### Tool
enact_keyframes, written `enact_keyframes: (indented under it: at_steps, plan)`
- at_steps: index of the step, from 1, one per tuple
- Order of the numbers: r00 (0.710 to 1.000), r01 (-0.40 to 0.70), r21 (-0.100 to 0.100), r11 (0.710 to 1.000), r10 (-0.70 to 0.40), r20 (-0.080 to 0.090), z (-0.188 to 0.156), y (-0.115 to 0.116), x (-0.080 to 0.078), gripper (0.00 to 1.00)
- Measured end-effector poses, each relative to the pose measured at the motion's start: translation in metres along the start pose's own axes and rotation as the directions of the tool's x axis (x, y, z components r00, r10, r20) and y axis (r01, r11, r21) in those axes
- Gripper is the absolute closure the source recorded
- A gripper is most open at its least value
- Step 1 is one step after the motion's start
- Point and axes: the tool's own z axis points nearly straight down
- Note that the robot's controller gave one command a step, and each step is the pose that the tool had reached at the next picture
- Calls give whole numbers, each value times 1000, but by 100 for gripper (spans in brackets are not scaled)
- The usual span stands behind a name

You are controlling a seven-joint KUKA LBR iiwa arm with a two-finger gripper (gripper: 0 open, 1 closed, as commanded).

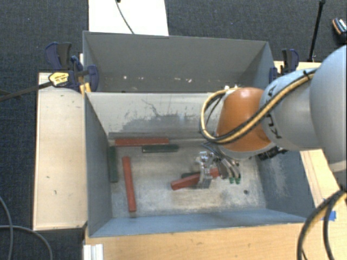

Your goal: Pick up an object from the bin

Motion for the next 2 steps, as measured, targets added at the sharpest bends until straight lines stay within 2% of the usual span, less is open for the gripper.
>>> enact_keyframes:
  at_steps: [1,2]
  plan:
    - [1000,4,0,1000,-4,7,-24,0,-1,100]
    - [1000,9,0,1000,-9,13,-131,0,-3,100]
